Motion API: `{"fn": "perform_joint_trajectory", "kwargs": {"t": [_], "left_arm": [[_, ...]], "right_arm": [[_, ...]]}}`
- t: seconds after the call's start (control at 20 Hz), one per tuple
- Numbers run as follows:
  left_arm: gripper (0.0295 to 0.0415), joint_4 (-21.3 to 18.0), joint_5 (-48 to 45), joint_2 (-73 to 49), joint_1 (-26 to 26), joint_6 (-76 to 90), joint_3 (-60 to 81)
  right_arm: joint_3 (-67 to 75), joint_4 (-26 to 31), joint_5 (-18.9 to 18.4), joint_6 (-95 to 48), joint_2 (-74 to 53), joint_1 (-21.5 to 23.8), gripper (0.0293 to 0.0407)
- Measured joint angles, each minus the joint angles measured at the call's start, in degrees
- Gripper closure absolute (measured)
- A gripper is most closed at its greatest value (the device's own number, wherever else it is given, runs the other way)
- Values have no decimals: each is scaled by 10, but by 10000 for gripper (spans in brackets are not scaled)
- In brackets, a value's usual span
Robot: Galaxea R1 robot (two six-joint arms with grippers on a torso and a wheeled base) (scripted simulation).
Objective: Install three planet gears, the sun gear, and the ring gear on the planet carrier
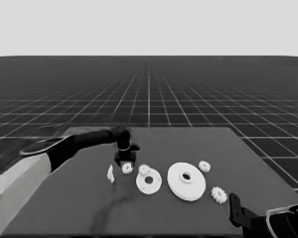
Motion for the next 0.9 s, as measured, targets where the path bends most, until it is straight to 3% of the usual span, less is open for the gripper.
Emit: {"fn": "perform_joint_trajectory", "kwargs": {"t": [0.15,0.4,0.5,0.9], "left_arm": [[326,20,-21,14,29,18,-36],[325,23,-25,17,34,22,-45],[396,24,-26,17,34,22,-46],[398,24,-26,17,34,22,-46]], "right_arm": [[0,0,0,0,0,0,315],[0,0,0,0,0,0,315],[0,0,0,0,0,0,315],[0,0,0,0,0,0,315]]}}
